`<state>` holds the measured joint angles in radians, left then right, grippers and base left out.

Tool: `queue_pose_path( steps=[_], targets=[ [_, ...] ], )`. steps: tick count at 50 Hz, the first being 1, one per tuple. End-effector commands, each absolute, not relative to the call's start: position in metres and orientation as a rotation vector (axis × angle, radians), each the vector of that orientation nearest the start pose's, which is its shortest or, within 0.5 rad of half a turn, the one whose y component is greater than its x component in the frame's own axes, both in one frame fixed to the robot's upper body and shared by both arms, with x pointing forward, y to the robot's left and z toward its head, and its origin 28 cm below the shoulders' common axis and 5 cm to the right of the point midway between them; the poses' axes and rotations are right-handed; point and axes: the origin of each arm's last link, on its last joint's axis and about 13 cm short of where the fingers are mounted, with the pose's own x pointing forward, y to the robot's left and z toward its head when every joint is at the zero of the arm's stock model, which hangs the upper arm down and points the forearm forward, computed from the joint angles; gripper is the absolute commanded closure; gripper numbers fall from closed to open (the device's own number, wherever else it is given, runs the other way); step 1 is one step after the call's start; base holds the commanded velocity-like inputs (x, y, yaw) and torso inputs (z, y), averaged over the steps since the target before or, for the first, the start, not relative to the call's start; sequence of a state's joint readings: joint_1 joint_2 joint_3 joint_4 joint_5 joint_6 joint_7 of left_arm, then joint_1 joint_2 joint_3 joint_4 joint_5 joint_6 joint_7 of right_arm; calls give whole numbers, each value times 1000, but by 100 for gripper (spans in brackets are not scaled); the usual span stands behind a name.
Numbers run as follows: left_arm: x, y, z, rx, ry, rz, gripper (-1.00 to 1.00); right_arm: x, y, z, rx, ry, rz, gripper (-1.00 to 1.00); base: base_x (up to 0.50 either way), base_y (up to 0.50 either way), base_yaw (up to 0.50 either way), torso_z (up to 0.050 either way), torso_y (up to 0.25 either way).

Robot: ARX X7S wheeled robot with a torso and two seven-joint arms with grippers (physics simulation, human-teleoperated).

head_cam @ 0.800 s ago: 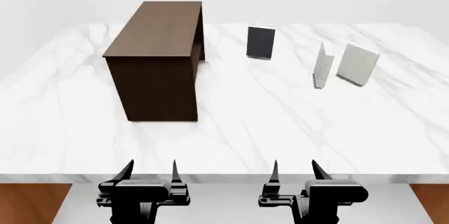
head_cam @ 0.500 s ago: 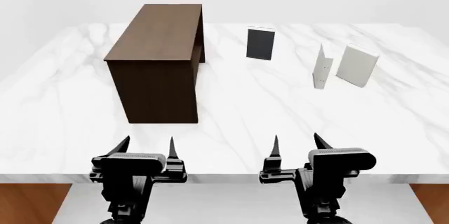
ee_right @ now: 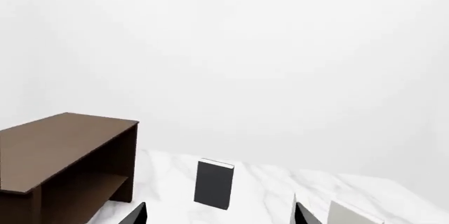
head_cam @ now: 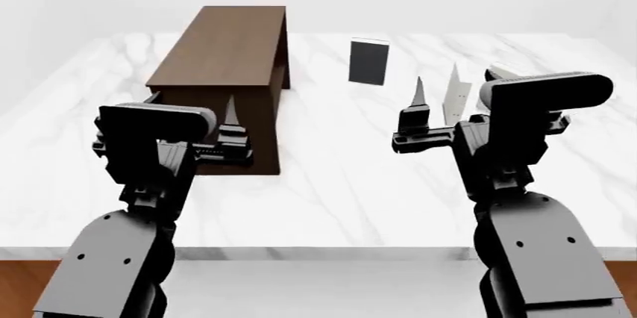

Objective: Pick up the book on the right and place it under the cabinet shelf.

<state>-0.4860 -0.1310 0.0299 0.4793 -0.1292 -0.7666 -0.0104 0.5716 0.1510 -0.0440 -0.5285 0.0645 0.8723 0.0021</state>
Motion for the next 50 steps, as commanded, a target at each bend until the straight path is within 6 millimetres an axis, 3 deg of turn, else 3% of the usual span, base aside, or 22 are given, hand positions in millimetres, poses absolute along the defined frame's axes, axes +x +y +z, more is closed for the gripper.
queue_pose_path(
  steps=[1,25,50],
  targets=[
    [277,222,211,62,-234,-70,-100,277,-121,235,-140,-271,9,-100,0,-78,0,0,0],
    [277,224,239,87,-287,-67,-100,277,-126,261,-159,-320,-5,-100,83,-24,0,0,0],
    [279,223,242,101,-289,-72,-100,277,-128,266,-154,-321,-5,-100,150,-149,0,0,0]
  ],
)
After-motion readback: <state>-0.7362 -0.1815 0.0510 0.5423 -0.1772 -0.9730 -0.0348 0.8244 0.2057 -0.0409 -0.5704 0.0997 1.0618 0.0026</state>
